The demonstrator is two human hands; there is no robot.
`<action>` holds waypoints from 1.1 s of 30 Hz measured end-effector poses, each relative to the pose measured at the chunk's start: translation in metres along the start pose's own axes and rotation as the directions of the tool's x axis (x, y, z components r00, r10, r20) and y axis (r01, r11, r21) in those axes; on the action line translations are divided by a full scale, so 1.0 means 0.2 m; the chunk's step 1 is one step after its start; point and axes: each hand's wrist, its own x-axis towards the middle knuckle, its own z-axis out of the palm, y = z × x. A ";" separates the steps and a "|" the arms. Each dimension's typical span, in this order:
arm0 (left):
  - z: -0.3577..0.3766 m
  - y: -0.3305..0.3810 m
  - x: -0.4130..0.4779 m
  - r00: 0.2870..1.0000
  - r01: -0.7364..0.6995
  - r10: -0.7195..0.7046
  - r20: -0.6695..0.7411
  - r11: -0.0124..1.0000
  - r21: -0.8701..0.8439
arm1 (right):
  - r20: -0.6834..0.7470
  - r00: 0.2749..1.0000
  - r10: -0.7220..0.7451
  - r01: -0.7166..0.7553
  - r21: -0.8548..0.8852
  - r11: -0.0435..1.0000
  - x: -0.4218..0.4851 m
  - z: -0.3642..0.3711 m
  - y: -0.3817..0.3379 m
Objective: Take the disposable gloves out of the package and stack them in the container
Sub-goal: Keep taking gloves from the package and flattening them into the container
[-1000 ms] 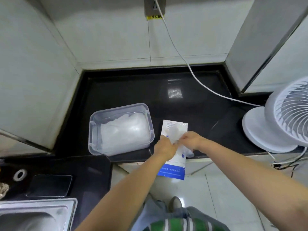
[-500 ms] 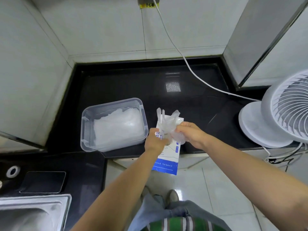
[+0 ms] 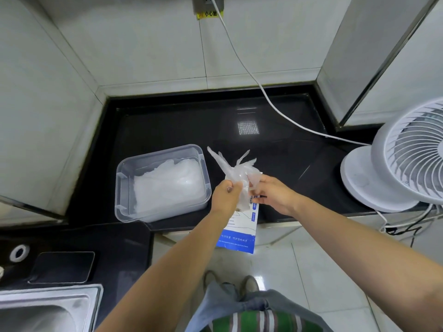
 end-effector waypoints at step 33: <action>-0.22 0.07 -0.03 0.996 -0.061 0.082 0.031 0.908 -0.415 | -0.275 0.961 -0.017 0.048 0.105 0.993 0.05 -0.01 -0.07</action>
